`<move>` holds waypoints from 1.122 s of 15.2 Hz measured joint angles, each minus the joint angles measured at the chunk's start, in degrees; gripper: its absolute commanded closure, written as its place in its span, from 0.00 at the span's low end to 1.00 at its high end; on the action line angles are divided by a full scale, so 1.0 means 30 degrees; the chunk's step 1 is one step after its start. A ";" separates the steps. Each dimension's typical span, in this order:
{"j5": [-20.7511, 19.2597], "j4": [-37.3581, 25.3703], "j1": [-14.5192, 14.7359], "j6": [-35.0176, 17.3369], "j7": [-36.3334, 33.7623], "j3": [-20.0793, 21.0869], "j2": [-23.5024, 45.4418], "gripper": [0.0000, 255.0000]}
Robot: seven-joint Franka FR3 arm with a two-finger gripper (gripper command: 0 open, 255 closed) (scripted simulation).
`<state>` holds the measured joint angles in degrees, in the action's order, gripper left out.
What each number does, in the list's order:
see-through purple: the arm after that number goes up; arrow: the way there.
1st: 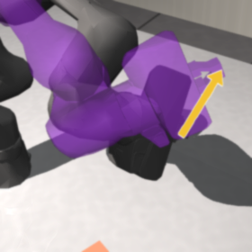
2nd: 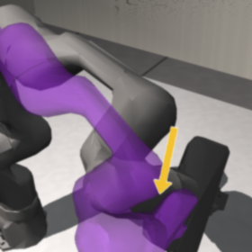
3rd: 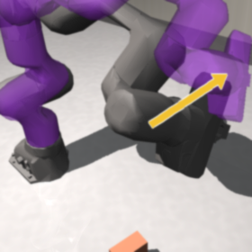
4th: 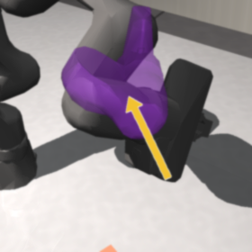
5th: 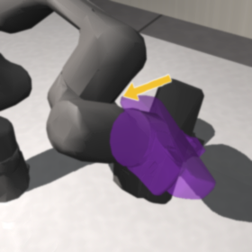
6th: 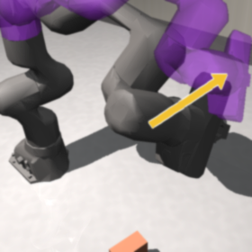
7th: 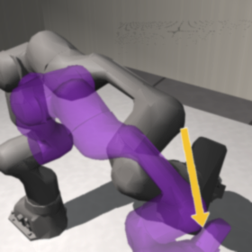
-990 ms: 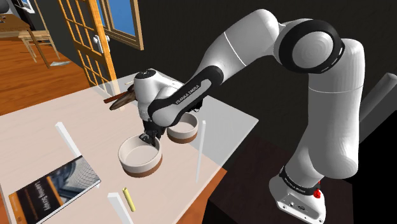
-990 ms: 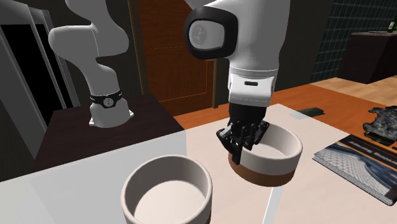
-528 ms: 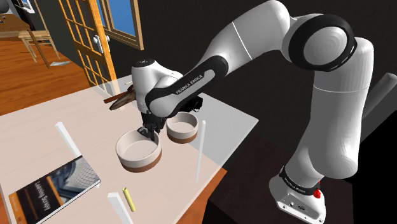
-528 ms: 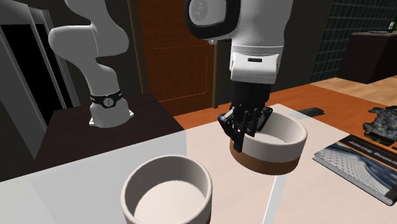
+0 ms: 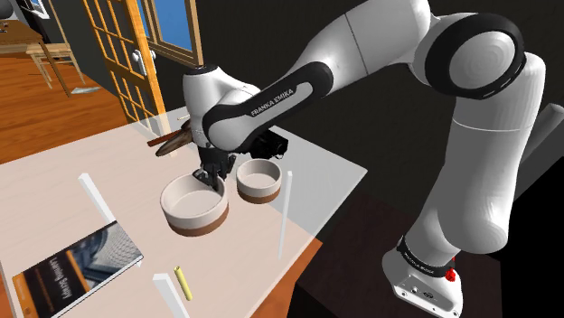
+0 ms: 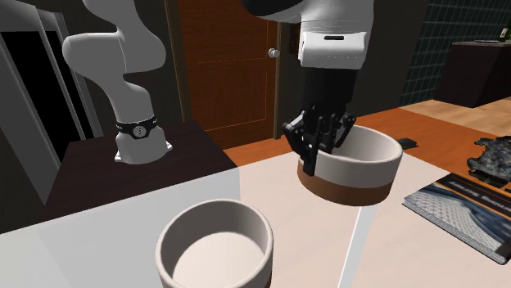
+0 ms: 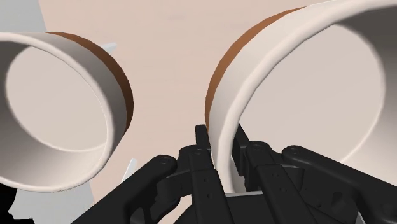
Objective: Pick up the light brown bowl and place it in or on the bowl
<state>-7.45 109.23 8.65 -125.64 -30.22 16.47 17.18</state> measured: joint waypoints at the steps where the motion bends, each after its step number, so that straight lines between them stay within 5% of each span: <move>1: 0.0061 -0.0104 -0.0033 0.0227 0.0072 0.0013 -0.0132 1.00; 10: 0.0469 -0.1155 -0.0115 0.2162 0.0364 0.0148 -0.1065 1.00; 17: 0.1258 0.0966 -0.1876 0.1860 0.3235 -0.0733 -0.3066 1.00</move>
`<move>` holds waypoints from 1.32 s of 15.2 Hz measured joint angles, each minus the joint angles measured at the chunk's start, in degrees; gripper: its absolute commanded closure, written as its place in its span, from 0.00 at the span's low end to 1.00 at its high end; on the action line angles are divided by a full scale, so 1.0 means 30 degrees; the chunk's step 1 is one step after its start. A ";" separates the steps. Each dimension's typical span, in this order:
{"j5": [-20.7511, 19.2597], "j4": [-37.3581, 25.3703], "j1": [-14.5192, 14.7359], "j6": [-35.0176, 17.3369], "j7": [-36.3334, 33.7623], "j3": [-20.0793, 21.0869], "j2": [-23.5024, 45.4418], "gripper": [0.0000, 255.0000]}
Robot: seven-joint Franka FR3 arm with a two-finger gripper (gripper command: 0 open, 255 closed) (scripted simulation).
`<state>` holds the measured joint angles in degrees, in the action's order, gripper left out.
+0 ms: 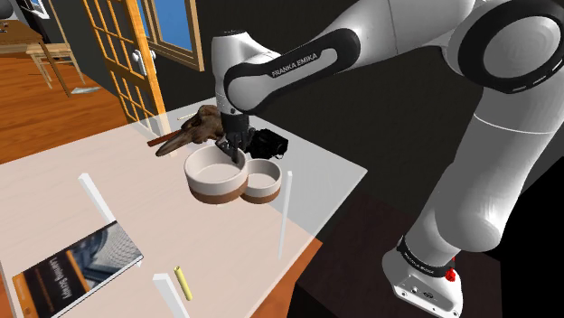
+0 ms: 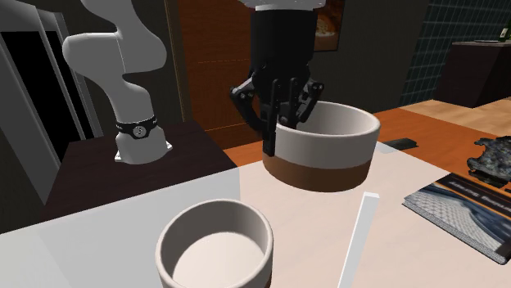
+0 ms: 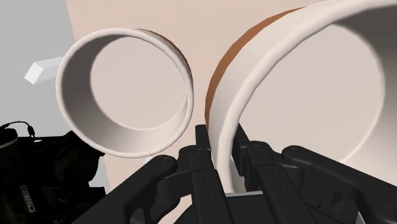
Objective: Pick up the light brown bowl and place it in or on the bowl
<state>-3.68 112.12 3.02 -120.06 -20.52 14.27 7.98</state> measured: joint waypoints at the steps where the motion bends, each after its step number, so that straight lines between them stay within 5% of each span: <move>1: 0.0079 0.0342 -0.0220 -0.0142 0.0389 -0.0145 -0.0228 1.00; 13: 0.0654 0.1422 -0.3223 -0.0139 0.6053 -0.2555 -0.1490 1.00; 20: 0.0586 0.2305 -0.3400 -0.1516 0.6363 -0.2723 -0.0993 1.00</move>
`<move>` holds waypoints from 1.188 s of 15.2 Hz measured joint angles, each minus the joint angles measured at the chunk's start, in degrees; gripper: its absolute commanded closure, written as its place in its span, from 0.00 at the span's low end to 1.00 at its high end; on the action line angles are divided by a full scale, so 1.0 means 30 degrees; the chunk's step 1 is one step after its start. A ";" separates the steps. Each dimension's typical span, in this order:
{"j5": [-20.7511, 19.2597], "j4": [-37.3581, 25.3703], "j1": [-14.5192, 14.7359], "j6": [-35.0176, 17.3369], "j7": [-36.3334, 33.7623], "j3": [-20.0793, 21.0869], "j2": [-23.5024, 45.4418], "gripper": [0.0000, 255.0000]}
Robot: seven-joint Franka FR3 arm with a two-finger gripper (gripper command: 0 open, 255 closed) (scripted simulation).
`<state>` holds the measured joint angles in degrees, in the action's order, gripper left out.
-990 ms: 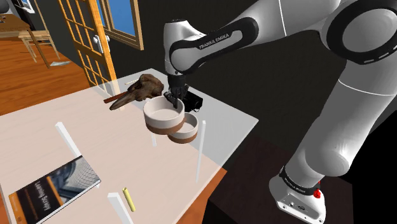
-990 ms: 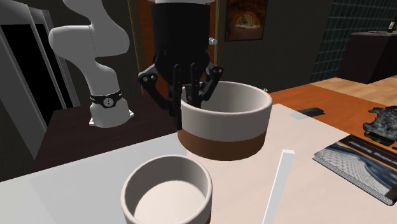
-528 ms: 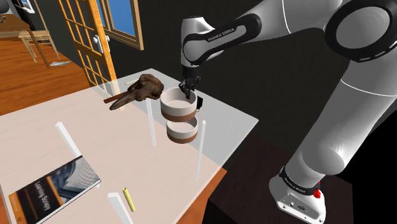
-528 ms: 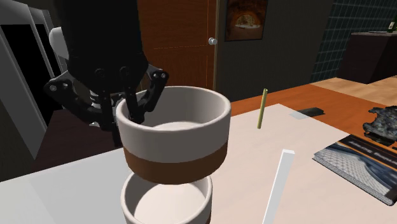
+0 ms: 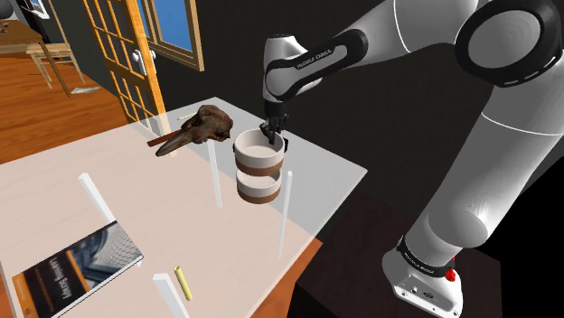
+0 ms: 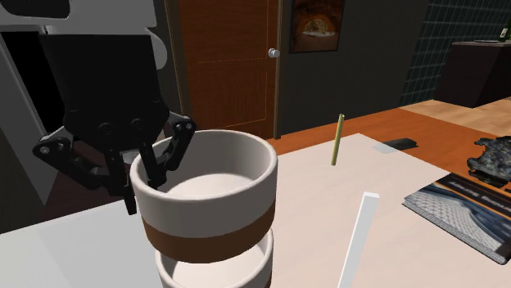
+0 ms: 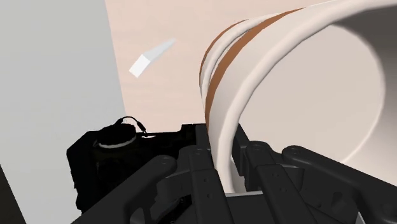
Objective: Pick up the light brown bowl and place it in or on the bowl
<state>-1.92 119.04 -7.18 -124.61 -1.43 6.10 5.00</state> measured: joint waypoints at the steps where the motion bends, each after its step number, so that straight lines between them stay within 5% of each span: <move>1: -0.0033 0.0062 0.0009 -0.0244 -0.0036 0.0002 0.0183 1.00; 16: -0.0264 0.1025 0.0006 -0.2482 -0.0173 -0.0070 0.1418 1.00; 17: -0.0264 0.1025 0.0006 -0.2479 -0.0174 -0.0071 0.1417 0.00; 18: -0.0263 0.1030 0.0012 -0.2481 -0.0175 -0.0065 0.1425 0.00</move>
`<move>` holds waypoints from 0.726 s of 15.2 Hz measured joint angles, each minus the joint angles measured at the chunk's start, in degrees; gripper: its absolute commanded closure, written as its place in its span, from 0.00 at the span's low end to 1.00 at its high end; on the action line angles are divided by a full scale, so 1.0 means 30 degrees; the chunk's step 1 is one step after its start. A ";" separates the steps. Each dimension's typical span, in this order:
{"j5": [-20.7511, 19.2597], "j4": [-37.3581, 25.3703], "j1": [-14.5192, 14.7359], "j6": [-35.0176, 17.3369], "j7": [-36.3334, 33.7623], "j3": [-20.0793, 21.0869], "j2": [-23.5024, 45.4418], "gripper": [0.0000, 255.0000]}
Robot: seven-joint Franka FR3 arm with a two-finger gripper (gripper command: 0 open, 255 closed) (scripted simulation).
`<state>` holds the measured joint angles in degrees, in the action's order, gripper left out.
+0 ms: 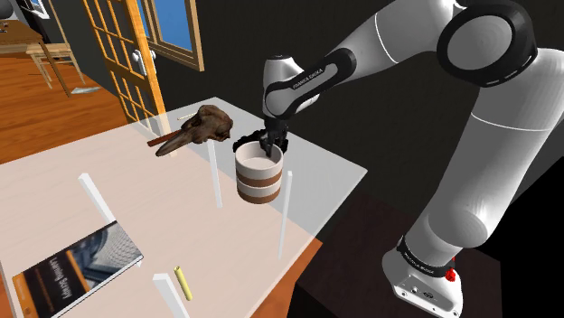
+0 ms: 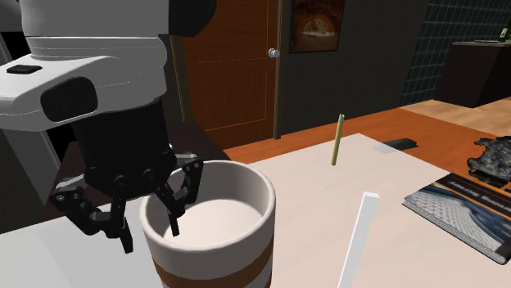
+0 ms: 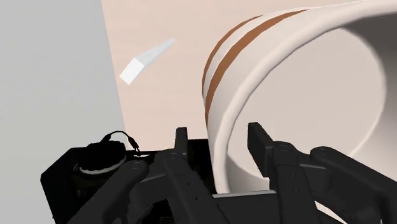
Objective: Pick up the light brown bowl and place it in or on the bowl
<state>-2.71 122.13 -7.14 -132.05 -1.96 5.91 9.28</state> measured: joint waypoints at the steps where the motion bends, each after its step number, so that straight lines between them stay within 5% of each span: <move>1: 0.0001 0.0002 0.0002 0.0001 0.0001 0.0003 0.0003 0.00; 11: 0.0231 -0.0870 -0.0007 0.2110 0.0153 0.0059 -0.1258 0.00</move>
<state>-2.01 119.52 -7.16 -125.72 -1.50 6.08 5.50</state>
